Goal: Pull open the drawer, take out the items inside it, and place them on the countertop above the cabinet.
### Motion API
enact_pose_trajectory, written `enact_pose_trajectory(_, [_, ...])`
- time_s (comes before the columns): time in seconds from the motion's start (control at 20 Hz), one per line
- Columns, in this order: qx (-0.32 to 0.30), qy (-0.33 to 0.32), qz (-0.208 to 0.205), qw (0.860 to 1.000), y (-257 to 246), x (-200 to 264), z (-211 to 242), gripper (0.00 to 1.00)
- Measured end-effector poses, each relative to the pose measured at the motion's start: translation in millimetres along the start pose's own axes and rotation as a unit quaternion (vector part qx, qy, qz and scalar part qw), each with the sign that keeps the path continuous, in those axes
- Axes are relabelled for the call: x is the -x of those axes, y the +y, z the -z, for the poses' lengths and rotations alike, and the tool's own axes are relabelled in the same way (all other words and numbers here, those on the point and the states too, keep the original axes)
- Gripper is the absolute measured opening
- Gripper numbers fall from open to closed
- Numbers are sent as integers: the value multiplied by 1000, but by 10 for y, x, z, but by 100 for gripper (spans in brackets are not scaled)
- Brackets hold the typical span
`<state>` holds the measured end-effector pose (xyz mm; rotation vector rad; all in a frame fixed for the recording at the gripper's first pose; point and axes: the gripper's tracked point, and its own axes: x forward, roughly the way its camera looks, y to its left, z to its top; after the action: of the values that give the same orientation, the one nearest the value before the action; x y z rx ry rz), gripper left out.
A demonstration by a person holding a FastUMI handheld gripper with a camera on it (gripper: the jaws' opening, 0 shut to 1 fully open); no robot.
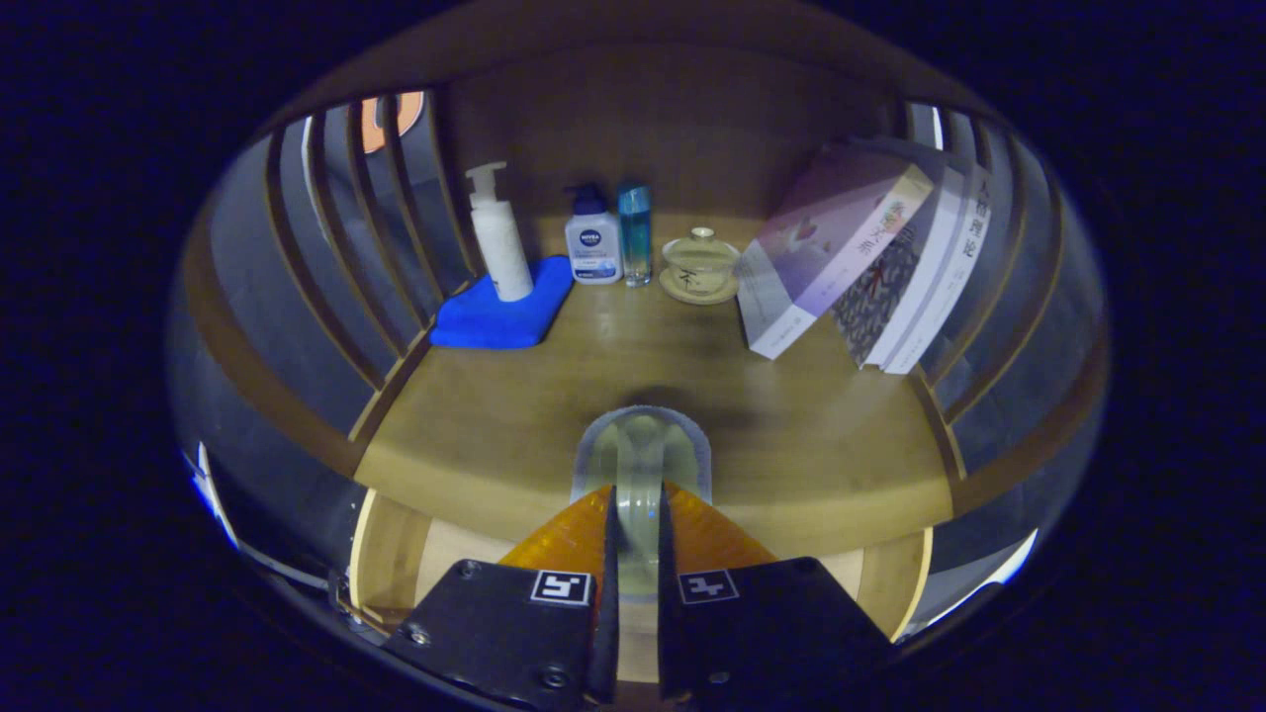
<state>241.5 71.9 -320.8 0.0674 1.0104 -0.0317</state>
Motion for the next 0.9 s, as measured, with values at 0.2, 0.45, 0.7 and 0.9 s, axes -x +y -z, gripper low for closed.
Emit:
enact_pose_trajectory(0.2, [5,-2,10,1000,-15,-247,-242,19])
enact_pose_trajectory(0.45, [-15,-4,0,1000,1,-517,-366,19])
enact_pose_trajectory(0.7, [-18,-18,11,1000,-10,-624,-444,19])
enact_pose_trajectory(0.9, [-18,-33,9,999,-27,-661,-410,22])
